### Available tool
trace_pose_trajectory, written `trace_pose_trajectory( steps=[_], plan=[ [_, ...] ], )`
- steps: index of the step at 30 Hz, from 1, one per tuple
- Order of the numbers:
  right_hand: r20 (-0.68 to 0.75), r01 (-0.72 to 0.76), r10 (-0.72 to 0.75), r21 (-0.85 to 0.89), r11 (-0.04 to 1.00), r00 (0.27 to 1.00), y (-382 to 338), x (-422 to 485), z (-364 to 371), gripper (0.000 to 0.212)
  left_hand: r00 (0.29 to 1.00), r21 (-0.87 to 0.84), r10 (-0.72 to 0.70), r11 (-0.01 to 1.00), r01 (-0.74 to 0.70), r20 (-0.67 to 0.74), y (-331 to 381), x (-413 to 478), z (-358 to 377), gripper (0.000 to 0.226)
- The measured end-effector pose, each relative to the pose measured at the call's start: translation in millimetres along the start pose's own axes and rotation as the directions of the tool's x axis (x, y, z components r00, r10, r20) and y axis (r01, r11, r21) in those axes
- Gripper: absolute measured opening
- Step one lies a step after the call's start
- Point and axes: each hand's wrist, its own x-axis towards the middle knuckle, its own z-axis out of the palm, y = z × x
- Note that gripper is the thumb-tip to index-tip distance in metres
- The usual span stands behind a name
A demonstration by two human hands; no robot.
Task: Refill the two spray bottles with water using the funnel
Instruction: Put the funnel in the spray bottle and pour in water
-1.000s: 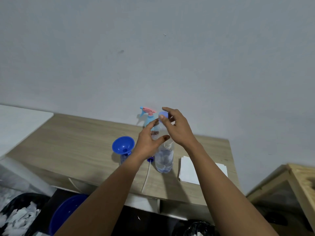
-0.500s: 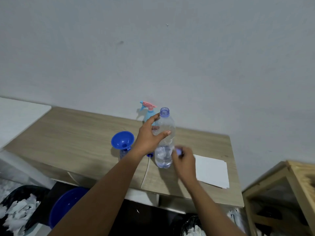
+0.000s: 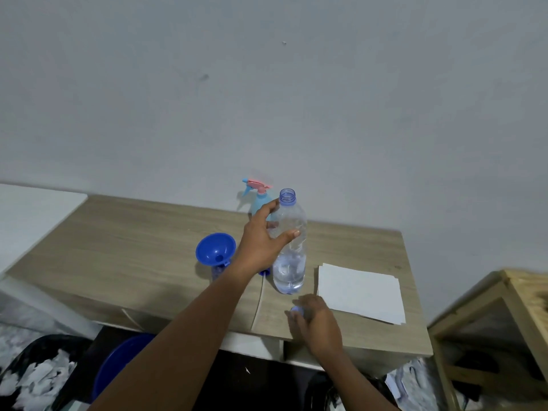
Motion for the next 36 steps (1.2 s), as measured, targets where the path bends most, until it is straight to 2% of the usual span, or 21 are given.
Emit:
trace_pose_trajectory(
  steps=[2, 4, 6, 9, 11, 15, 17, 19, 20, 22, 26, 29, 33, 36],
  plan=[
    [-0.178, 0.060, -0.028, 0.180, 0.982, 0.984, -24.9, 6.4, -16.4, 0.025, 1.000, 0.037, 0.022, 0.999, -0.022, 0.004, 2.1, 0.3, -1.9, 0.073],
    [-0.311, 0.144, -0.060, 0.256, 0.956, 0.948, -57.4, 22.0, -33.6, 0.049, 0.999, 0.093, 0.041, 0.995, -0.042, 0.011, 3.6, 1.4, -4.0, 0.071],
    [-0.341, 0.205, -0.106, 0.270, 0.941, 0.934, -89.7, 41.2, -47.2, 0.074, 0.998, 0.161, 0.055, 0.985, -0.056, 0.013, 6.4, 3.8, -7.8, 0.069],
    [-0.302, 0.250, -0.155, 0.309, 0.918, 0.941, -121.6, 60.5, -47.9, 0.089, 0.996, 0.269, 0.079, 0.959, -0.089, 0.047, 12.8, 9.9, -15.3, 0.070],
    [-0.281, 0.229, -0.125, 0.375, 0.898, 0.952, -130.4, 64.3, -37.3, 0.094, 0.990, 0.293, 0.077, 0.950, -0.108, 0.116, 18.0, 13.3, -20.5, 0.072],
    [-0.374, 0.198, -0.026, 0.429, 0.881, 0.927, -138.1, 63.9, -12.2, 0.097, 0.966, 0.301, 0.123, 0.934, -0.189, 0.225, 23.4, 16.1, -43.6, 0.083],
    [-0.433, 0.210, -0.023, 0.388, 0.897, 0.901, -138.7, 66.5, -4.9, 0.095, 0.966, 0.244, 0.223, 0.937, -0.249, 0.131, 18.4, 13.1, -68.3, 0.077],
    [-0.482, 0.230, -0.050, 0.322, 0.918, 0.875, -136.2, 70.8, -2.5, 0.092, 0.959, 0.156, 0.282, 0.949, -0.273, -0.032, -0.1, 6.1, -97.2, 0.064],
    [-0.507, 0.246, -0.065, 0.298, 0.922, 0.859, -135.5, 73.2, -2.7, 0.092, 0.958, 0.126, 0.270, 0.958, -0.258, -0.092, -14.9, 2.3, -111.1, 0.062],
    [-0.547, 0.282, -0.096, 0.267, 0.922, 0.831, -137.7, 76.2, -4.5, 0.091, 0.973, 0.083, 0.193, 0.980, -0.183, -0.125, -47.8, -5.8, -134.2, 0.066],
    [-0.587, 0.367, -0.208, 0.166, 0.915, 0.782, -159.1, 66.0, -11.1, 0.091, 1.000, 0.068, 0.025, 0.997, -0.025, 0.002, -98.2, -21.3, -151.2, 0.095],
    [-0.524, 0.417, -0.299, 0.121, 0.901, 0.798, -176.2, 57.6, -17.2, 0.090, 0.994, 0.066, -0.018, 0.998, 0.011, 0.109, -113.0, -27.0, -147.9, 0.110],
    [-0.276, 0.360, -0.341, 0.020, 0.933, 0.899, -194.5, 44.6, -21.0, 0.085, 0.987, 0.018, -0.017, 1.000, 0.014, 0.160, -120.7, -26.2, -141.1, 0.108],
    [-0.070, 0.333, -0.339, -0.081, 0.939, 0.938, -199.5, 34.8, -22.8, 0.083, 0.982, 0.007, -0.042, 0.999, 0.041, 0.186, -120.7, -24.0, -137.1, 0.105]
  ],
)
